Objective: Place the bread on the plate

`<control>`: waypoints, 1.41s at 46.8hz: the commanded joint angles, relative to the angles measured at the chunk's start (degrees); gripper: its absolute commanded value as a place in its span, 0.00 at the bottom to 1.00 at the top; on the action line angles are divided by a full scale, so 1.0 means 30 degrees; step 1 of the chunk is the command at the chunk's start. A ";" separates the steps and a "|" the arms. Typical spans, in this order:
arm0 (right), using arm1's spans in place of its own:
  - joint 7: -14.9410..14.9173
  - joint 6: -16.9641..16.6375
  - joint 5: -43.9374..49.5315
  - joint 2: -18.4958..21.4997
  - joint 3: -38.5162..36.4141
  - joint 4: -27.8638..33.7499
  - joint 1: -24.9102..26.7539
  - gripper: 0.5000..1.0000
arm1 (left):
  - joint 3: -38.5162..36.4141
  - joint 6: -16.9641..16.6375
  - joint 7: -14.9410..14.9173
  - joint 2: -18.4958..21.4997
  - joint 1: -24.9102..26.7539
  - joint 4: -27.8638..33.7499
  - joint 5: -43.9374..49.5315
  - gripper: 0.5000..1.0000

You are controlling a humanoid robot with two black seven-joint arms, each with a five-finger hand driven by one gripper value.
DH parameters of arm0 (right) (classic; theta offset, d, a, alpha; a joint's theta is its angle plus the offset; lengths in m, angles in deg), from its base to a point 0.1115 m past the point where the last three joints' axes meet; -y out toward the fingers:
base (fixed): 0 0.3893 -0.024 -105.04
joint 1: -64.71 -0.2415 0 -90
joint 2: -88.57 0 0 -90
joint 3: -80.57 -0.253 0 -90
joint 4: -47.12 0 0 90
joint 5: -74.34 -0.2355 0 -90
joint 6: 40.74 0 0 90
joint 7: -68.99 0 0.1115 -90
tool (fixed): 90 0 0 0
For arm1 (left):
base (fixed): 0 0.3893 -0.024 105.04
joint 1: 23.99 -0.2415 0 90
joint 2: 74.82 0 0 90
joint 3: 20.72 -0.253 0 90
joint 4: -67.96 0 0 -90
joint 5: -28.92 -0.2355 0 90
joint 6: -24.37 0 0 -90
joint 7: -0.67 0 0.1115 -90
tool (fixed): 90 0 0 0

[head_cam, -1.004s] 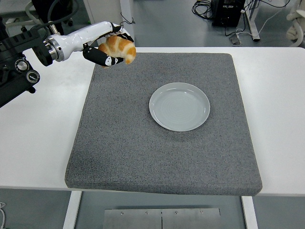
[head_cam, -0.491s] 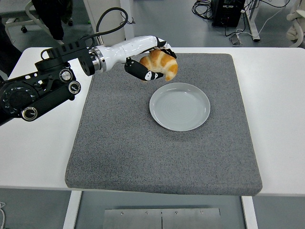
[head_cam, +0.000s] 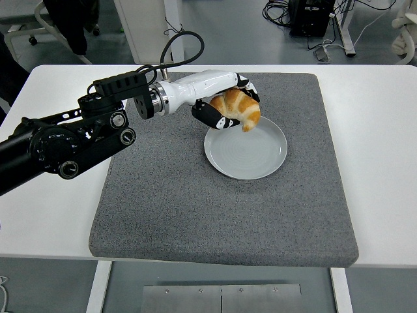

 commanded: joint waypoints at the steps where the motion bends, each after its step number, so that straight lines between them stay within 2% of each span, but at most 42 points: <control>1: -0.0001 0.0026 0.0000 0.0000 -0.0001 0.0000 0.0014 1.00 | -0.0282 -0.0054 0.0004 -0.0163 -0.0187 -0.0105 -0.0119 0.24; 34: -0.0001 -0.0003 0.0000 0.0000 -0.0001 0.0000 -0.0015 1.00 | -0.2158 -0.1811 0.0033 -0.1422 -0.1359 -0.2009 0.0086 0.24; 56: -0.0001 -0.0003 0.0000 0.0000 -0.0001 0.0000 -0.0015 1.00 | -0.2217 -0.1841 0.0062 -0.1716 -0.1945 -0.2186 0.0174 0.24; 66: -0.0001 -0.0003 0.0000 0.0000 -0.0001 0.0000 0.0014 1.00 | -0.2246 -0.2193 0.0062 -0.1833 -0.2092 -0.2361 0.0174 0.24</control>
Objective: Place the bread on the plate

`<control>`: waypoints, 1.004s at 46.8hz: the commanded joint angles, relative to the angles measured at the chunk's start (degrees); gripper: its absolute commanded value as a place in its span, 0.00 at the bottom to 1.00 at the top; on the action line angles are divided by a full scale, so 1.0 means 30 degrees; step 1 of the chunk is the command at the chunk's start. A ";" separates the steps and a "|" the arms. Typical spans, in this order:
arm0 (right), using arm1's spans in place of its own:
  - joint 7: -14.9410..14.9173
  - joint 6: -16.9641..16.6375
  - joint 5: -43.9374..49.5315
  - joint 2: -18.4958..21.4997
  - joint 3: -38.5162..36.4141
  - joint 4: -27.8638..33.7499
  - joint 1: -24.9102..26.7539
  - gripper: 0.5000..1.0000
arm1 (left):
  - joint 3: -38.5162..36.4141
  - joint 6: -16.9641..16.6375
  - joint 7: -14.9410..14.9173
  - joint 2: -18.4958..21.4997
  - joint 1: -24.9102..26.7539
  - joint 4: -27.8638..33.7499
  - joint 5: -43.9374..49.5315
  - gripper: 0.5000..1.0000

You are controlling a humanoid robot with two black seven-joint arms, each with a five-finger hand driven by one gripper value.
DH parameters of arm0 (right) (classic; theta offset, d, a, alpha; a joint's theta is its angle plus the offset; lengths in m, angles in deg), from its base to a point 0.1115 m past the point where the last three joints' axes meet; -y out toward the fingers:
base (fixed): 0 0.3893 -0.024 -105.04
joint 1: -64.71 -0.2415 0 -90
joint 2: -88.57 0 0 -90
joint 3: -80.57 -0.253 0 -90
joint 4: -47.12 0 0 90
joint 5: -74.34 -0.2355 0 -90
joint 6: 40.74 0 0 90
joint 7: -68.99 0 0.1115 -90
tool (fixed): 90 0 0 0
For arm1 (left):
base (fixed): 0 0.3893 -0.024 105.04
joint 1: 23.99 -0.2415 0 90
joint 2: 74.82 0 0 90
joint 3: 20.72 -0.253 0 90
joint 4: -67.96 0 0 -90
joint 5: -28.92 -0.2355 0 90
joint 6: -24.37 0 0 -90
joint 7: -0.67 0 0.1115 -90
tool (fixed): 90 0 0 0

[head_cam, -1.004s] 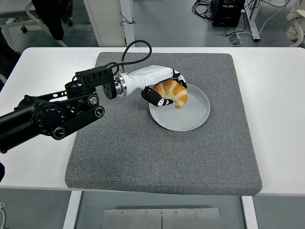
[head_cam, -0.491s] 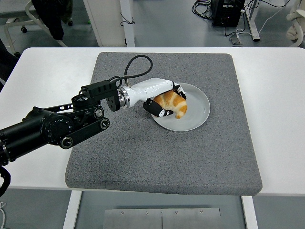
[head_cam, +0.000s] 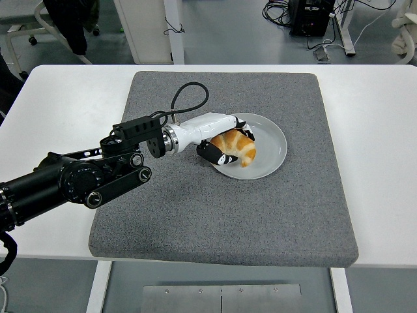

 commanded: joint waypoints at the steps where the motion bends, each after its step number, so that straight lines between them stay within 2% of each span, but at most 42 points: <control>1: 0.0001 -0.0003 0.0000 0.0000 -0.0001 0.0000 -0.0024 1.00 | -0.0021 -0.0014 -0.0002 -0.0063 -0.0075 -0.0029 0.0000 0.24; 29: 0.0001 -0.0003 0.0000 0.0000 -0.0001 0.0000 -0.0024 1.00 | -0.0021 -0.0073 -0.0002 -0.0356 -0.0310 -0.0410 0.0087 0.30; 47: 0.0001 -0.0003 0.0000 0.0000 -0.0001 0.0000 -0.0024 1.00 | 0.0009 -0.0044 -0.0090 -0.0327 -0.0280 -0.0410 0.0937 0.73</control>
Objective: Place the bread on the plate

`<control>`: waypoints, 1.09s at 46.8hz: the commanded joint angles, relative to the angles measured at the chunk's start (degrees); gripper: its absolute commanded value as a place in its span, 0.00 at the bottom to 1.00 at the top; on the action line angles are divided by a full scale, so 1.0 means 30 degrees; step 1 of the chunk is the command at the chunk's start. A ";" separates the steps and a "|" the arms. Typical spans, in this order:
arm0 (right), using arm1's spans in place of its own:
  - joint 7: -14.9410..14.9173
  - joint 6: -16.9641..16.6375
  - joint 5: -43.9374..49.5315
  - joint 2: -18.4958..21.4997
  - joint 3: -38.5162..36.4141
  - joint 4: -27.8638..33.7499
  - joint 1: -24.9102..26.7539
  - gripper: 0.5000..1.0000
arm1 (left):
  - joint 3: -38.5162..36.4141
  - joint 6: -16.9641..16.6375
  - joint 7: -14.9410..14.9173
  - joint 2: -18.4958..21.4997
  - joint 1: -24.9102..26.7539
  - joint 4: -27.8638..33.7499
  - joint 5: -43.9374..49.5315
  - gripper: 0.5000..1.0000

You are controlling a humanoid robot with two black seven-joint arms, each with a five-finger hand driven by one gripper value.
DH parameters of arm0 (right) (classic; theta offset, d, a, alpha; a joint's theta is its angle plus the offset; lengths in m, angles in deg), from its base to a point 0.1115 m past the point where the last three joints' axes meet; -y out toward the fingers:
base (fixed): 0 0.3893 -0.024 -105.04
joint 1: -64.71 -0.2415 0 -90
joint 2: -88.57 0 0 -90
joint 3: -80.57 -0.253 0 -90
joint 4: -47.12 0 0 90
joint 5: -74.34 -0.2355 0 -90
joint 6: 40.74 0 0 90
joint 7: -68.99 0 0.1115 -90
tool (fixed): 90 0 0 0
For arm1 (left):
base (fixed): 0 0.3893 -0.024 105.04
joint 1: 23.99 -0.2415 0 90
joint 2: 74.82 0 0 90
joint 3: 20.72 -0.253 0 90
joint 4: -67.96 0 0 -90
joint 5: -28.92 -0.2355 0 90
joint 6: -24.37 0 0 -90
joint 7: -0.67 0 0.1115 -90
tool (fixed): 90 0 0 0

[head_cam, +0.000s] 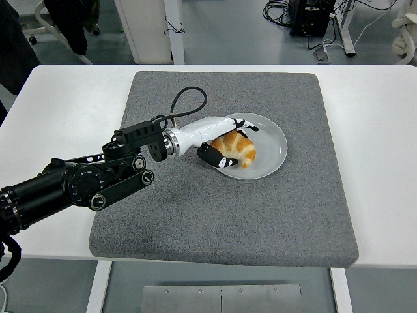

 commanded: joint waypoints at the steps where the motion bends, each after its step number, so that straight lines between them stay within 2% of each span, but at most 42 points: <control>1: 0.0002 -0.0008 0.0000 0.0000 0.0000 0.0000 0.0013 1.00 | 0.0000 0.0016 -0.0002 0.0030 0.0028 0.0002 0.0067 0.76; 5: 0.0002 -0.0008 0.0000 0.0000 0.0000 0.0000 0.0013 1.00 | 0.0000 0.0016 0.0027 0.0030 0.0028 0.0002 0.0096 0.84; 12: 0.0002 -0.0008 0.0000 0.0000 0.0000 0.0000 0.0013 1.00 | 0.0029 0.0016 0.0027 0.0030 0.0028 0.0002 0.0096 0.91; 19: 0.0002 0.0021 0.0000 0.0000 0.0000 0.0000 -0.0016 1.00 | 0.0322 0.0016 0.0027 0.0030 0.0057 0.0032 0.0621 0.93; 31: 0.0002 -0.0008 0.0000 0.0000 0.0000 0.0000 0.0013 1.00 | 0.0673 0.0309 0.0056 0.0440 0.0672 0.0120 0.6422 0.94; 43: 0.0002 -0.0008 0.0000 0.0000 0.0000 0.0000 -0.0016 1.00 | 0.2576 0.0426 -0.0060 0.0792 0.0409 0.0149 0.7419 0.94; 51: 0.0002 -0.0008 0.0000 0.0000 0.0000 0.0000 -0.0016 1.00 | 0.3632 0.0339 -0.0061 0.1201 0.0233 0.0149 0.9849 0.94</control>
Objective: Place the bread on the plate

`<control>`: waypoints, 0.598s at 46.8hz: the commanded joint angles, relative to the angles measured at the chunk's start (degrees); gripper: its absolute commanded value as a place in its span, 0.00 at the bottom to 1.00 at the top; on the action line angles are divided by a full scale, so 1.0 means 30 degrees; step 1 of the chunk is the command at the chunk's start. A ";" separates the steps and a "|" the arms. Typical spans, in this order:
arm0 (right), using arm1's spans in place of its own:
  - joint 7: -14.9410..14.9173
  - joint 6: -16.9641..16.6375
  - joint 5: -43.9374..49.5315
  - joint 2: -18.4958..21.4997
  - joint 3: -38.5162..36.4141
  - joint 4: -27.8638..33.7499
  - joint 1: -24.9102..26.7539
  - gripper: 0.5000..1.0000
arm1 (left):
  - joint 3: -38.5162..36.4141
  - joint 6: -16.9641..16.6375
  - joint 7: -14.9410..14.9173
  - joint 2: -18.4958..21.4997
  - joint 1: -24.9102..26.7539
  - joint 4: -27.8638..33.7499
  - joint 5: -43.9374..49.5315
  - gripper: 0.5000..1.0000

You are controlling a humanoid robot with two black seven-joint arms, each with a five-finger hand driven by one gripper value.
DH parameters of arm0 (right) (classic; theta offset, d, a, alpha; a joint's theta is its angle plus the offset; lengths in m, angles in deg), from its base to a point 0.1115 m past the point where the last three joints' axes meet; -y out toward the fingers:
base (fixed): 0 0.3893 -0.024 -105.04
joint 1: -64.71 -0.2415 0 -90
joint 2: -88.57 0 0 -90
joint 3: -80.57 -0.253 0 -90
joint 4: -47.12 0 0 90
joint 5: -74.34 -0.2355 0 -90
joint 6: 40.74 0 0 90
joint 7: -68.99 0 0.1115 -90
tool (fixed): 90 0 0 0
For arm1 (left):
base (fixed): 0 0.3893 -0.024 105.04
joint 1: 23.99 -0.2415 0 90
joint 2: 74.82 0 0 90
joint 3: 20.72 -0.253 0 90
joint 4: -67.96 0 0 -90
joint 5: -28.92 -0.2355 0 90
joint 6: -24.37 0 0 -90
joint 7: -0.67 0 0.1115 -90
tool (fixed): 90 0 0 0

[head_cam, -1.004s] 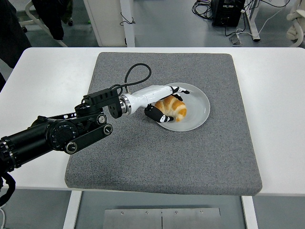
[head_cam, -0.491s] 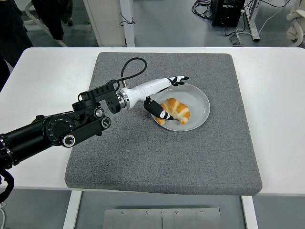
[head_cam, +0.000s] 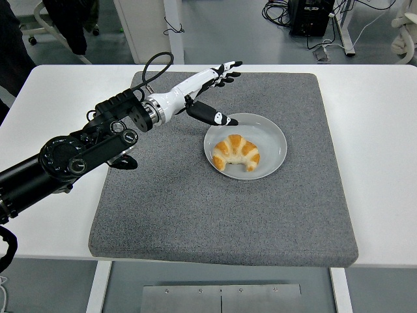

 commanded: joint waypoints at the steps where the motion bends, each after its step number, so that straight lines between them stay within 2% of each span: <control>1: 0.0001 -0.0011 0.0000 0.0000 0.0001 0.0000 -0.0008 1.00 | 0.0149 -0.0069 -0.0005 0.0365 -0.0106 -0.0004 0.1340 0.94; 14: 0.0001 0.0018 0.0000 0.0000 0.0001 0.0000 0.0022 1.00 | 0.0383 -0.0303 0.0171 0.1186 -0.0135 -0.0034 0.4184 0.94; 28: 0.0001 -0.0011 0.0000 0.0000 0.0001 0.0000 -0.0008 1.00 | 0.2814 -0.1035 0.0200 0.1187 -0.1101 -0.0180 0.7961 0.94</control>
